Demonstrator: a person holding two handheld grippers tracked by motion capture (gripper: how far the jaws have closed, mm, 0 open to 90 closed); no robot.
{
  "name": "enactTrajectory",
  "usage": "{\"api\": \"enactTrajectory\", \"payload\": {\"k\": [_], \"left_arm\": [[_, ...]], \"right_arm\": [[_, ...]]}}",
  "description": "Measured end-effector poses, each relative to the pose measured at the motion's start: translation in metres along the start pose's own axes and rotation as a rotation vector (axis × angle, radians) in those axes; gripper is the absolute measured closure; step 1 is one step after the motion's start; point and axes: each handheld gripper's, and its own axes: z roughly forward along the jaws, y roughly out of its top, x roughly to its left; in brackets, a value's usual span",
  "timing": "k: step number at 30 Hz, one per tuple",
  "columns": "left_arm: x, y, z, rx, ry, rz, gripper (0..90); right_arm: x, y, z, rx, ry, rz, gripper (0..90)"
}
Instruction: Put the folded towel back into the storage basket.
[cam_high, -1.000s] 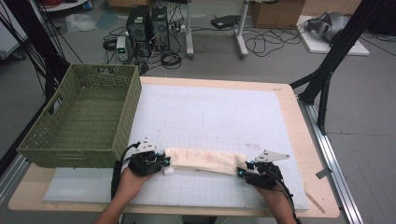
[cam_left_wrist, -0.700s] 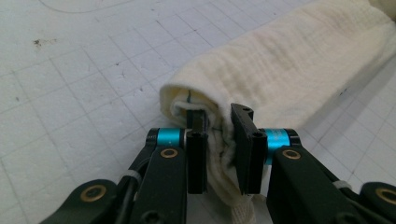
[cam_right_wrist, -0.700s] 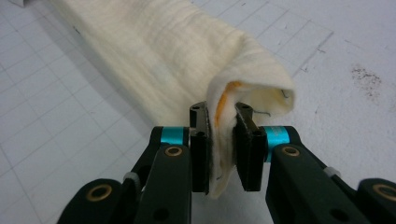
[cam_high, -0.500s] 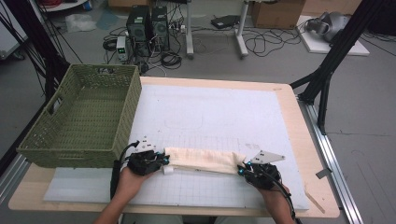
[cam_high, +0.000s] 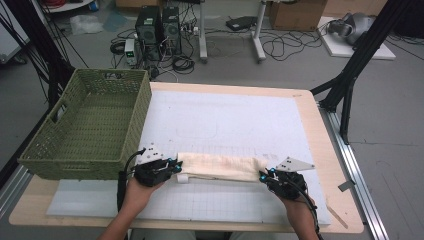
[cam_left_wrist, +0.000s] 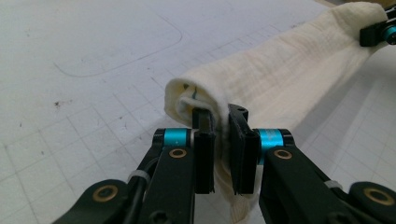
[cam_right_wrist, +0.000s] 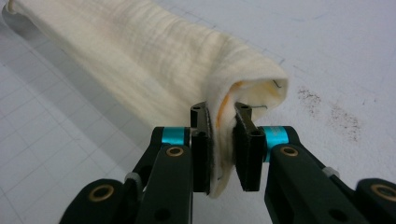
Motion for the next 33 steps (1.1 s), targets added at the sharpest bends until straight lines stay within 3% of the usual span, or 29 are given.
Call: {"api": "enactTrajectory", "payload": {"k": [9, 15, 23, 33], "left_arm": [[-0.004, 0.011, -0.01, -0.045, 0.009, 0.03, 81.4], [-0.005, 0.022, -0.023, -0.081, 0.027, 0.063, 81.4], [-0.002, 0.04, -0.049, -0.144, 0.043, 0.07, 81.4], [0.006, 0.063, -0.082, -0.167, 0.087, 0.099, 81.4]], "right_arm": [[0.0, 0.008, -0.005, -0.018, -0.007, -0.007, 78.6], [-0.002, 0.022, -0.009, -0.046, -0.005, -0.017, 78.3], [-0.004, 0.054, -0.007, -0.076, 0.021, -0.028, 78.1], [-0.001, 0.1, 0.001, -0.099, 0.051, -0.078, 77.7]]}}
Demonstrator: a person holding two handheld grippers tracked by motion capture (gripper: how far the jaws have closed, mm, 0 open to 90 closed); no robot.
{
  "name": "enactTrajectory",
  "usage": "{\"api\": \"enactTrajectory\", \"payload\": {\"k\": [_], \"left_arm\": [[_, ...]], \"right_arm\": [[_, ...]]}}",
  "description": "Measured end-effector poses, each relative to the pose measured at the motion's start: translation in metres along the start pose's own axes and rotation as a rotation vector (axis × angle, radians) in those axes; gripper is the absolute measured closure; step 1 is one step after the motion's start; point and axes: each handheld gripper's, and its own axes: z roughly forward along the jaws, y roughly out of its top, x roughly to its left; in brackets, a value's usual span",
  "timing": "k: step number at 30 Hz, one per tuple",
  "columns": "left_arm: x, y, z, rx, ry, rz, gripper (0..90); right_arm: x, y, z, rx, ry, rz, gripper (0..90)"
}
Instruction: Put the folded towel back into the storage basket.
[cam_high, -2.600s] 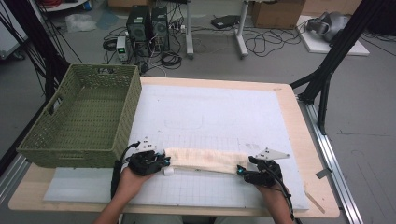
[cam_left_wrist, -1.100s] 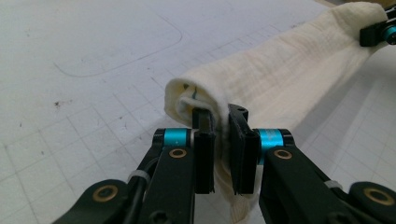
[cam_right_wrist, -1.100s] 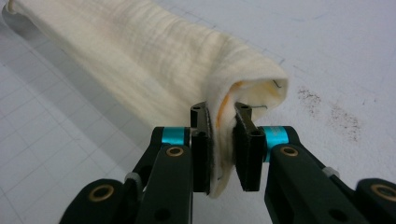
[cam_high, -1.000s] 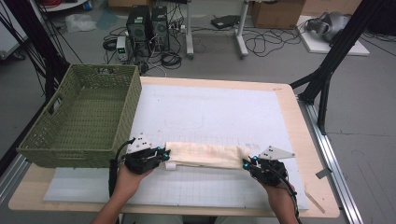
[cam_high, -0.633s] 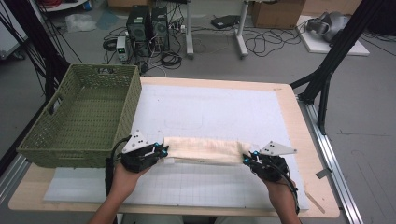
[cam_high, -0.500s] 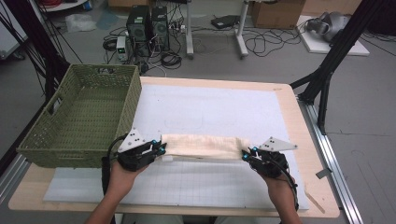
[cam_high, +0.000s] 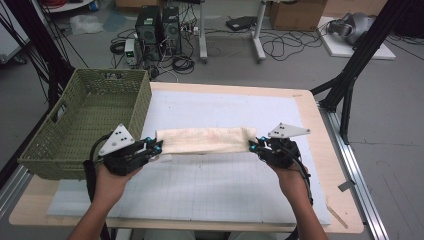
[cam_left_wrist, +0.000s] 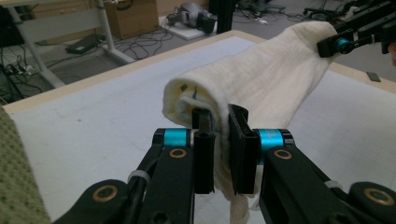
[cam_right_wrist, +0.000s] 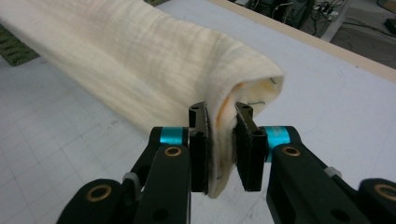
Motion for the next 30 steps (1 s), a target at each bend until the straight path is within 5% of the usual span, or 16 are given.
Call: {"api": "enactTrajectory", "payload": {"k": [30], "left_arm": [[0.072, -0.001, -0.092, -0.058, 0.211, -0.072, 81.4]], "right_arm": [[0.048, 0.116, 0.087, -0.054, 0.13, -0.163, 77.9]]}}
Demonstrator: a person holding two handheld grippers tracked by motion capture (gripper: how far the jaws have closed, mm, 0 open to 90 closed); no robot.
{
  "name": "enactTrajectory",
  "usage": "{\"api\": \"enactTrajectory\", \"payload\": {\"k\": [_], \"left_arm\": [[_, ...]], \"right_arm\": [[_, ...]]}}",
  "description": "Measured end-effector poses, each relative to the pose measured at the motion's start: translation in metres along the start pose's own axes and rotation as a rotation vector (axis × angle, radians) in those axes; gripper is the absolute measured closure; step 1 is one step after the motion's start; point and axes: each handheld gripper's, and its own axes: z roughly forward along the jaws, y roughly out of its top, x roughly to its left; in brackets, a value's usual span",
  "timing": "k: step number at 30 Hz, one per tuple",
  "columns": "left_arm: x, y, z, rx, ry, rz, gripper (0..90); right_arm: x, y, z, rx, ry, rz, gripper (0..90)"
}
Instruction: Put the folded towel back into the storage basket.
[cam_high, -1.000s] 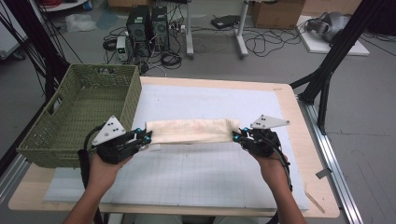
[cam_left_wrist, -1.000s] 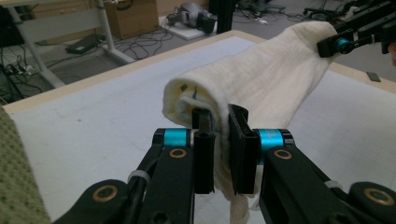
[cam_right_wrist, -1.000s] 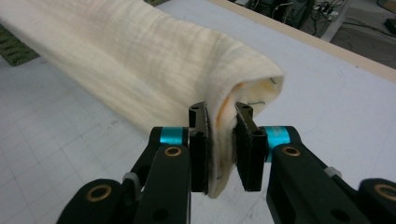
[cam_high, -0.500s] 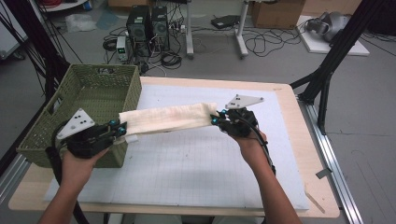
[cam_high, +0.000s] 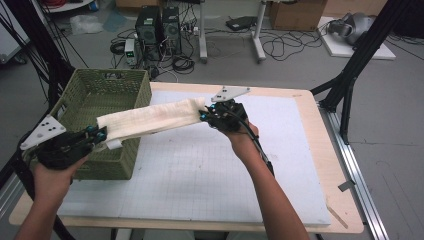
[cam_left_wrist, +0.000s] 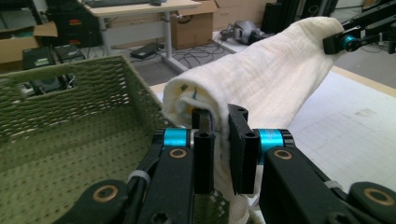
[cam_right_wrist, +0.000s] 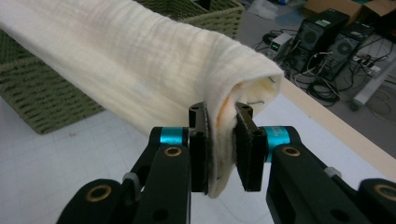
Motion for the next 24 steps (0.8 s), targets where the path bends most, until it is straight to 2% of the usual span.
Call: {"api": "enactTrajectory", "payload": {"k": [7, 15, 21, 24], "left_arm": [[0.02, -0.004, -0.019, -0.003, 0.05, -0.011, 81.4], [0.046, -0.012, -0.045, -0.005, 0.126, -0.031, 81.4], [0.063, -0.015, -0.058, -0.005, 0.185, -0.034, 81.1], [0.069, -0.017, -0.062, -0.001, 0.2, -0.039, 81.1]], "right_arm": [[0.011, 0.021, 0.026, -0.007, 0.03, -0.032, 77.9], [0.028, 0.05, 0.065, -0.005, 0.071, -0.067, 77.9], [0.039, 0.07, 0.093, -0.003, 0.078, -0.107, 77.9], [0.041, 0.076, 0.105, -0.007, 0.092, -0.091, 77.9]]}}
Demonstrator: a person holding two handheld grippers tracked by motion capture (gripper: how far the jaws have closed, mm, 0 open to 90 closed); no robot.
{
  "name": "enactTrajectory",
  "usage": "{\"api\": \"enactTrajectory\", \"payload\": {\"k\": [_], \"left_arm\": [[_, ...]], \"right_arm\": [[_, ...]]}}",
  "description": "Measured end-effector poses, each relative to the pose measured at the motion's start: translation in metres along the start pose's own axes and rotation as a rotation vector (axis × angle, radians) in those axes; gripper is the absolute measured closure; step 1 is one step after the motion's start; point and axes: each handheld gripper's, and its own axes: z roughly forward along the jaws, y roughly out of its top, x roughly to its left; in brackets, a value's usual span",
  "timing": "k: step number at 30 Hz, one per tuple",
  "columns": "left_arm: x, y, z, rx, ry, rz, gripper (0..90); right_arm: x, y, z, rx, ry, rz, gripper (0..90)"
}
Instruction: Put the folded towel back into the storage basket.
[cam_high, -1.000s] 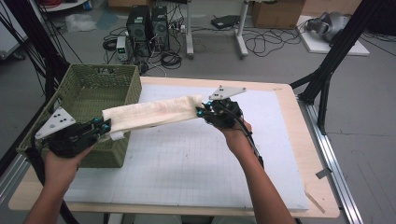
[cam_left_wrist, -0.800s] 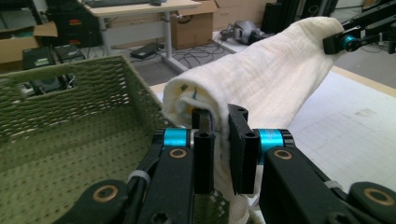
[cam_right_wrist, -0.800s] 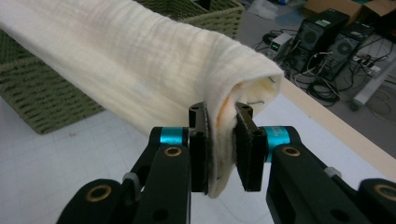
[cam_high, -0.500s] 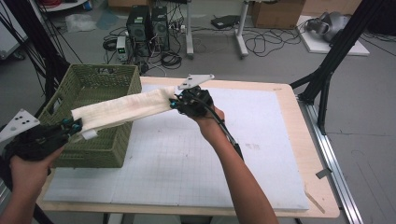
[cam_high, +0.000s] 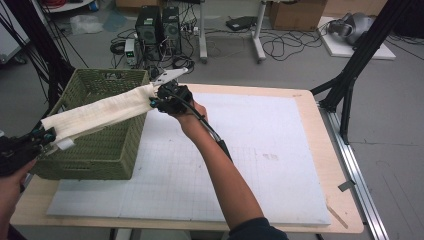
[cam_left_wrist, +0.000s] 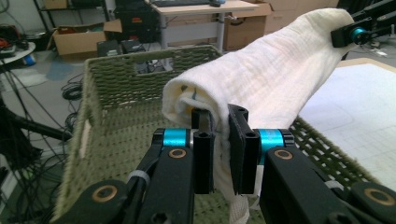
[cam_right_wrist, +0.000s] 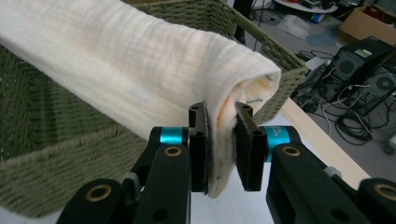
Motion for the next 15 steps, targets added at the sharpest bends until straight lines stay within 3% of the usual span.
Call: {"api": "enactTrajectory", "payload": {"k": [9, 15], "left_arm": [[0.017, -0.004, -0.001, 0.028, 0.077, 0.016, 81.0], [0.027, -0.006, 0.005, 0.054, 0.116, 0.01, 81.1]], "right_arm": [[0.004, 0.02, 0.038, 0.015, -0.008, -0.015, 77.7], [0.005, 0.031, 0.064, 0.045, -0.046, -0.017, 77.4]]}}
